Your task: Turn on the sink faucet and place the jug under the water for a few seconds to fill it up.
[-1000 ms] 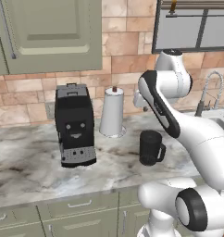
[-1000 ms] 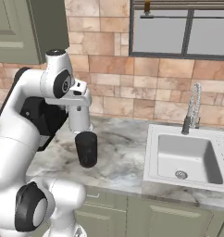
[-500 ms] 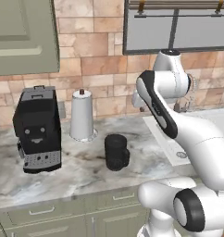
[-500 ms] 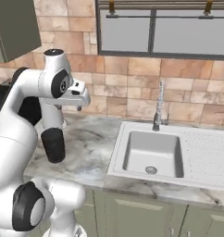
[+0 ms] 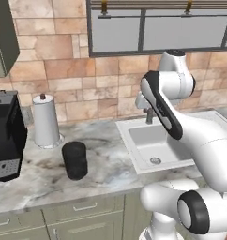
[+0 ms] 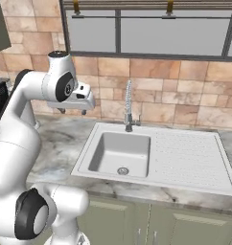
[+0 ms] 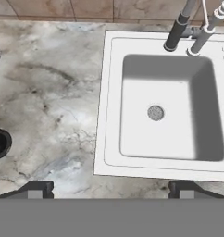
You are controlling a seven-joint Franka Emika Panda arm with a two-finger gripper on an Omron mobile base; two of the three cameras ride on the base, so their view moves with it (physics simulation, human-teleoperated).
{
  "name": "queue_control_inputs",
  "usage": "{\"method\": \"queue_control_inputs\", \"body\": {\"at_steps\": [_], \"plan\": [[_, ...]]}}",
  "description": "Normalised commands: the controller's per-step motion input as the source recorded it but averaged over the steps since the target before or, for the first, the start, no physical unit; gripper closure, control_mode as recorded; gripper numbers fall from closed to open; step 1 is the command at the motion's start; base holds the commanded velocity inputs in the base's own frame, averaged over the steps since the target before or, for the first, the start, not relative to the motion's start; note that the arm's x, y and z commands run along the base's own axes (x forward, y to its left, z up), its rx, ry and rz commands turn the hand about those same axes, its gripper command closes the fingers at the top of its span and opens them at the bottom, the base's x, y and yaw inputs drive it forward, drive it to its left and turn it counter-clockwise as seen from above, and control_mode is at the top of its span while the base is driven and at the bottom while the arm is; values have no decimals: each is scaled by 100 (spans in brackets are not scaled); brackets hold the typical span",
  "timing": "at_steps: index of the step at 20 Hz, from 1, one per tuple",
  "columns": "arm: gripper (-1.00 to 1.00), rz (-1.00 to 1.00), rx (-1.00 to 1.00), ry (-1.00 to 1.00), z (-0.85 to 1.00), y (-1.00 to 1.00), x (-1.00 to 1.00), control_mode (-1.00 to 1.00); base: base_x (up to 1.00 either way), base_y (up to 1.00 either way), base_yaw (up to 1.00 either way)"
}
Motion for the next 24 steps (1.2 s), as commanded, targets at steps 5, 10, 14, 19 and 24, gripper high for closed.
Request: {"method": "queue_control_inputs", "body": {"at_steps": [5,10,14,19,24], "plan": [[-100,0,0,0,0,0,0,100,20,-37,0],[-100,0,0,0,0,0,0,100,19,-36,0],[-100,0,0,0,0,0,0,100,23,-25,0],[-100,0,0,0,0,0,0,100,27,-26,2],[-100,0,0,0,0,0,0,100,28,-27,7]]}}
